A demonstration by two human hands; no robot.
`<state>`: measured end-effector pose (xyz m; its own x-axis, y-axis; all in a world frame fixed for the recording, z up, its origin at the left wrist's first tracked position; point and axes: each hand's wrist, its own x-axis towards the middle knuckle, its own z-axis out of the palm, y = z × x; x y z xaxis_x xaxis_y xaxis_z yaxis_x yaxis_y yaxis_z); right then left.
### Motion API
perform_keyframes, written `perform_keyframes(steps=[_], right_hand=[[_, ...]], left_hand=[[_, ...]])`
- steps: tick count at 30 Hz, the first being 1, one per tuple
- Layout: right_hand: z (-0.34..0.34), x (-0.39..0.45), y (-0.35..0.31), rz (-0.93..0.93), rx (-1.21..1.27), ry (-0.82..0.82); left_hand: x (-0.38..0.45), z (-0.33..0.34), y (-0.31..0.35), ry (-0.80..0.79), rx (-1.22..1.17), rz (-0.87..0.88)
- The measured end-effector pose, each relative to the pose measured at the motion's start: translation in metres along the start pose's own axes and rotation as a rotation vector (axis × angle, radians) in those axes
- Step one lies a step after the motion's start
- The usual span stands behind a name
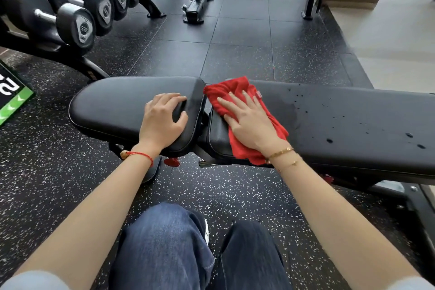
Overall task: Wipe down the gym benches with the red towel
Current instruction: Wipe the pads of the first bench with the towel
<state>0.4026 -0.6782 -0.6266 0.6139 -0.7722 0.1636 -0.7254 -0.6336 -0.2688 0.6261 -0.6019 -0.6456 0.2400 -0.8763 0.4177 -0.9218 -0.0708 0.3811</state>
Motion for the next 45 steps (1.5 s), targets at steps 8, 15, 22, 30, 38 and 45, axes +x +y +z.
perform_keyframes(steps=[8, 15, 22, 30, 38, 45], right_hand=[[-0.017, 0.004, 0.059, 0.241, -0.082, 0.011], [0.001, 0.019, 0.005, 0.106, -0.087, -0.019], [-0.007, -0.036, 0.019, 0.056, -0.062, 0.042], [-0.019, 0.013, 0.055, 0.323, -0.113, -0.026], [-0.017, -0.032, 0.045, 0.107, -0.063, 0.007], [-0.029, -0.025, 0.095, 0.272, -0.099, 0.015]], left_hand=[[-0.001, 0.001, 0.004, -0.001, 0.013, -0.017], [0.002, 0.000, 0.003, 0.009, 0.004, -0.026], [0.000, -0.001, 0.001, -0.005, 0.000, -0.006], [-0.003, 0.003, 0.012, -0.052, 0.066, -0.044], [-0.007, 0.018, 0.090, -0.062, -0.051, 0.035], [-0.009, 0.039, 0.117, -0.147, 0.035, 0.190]])
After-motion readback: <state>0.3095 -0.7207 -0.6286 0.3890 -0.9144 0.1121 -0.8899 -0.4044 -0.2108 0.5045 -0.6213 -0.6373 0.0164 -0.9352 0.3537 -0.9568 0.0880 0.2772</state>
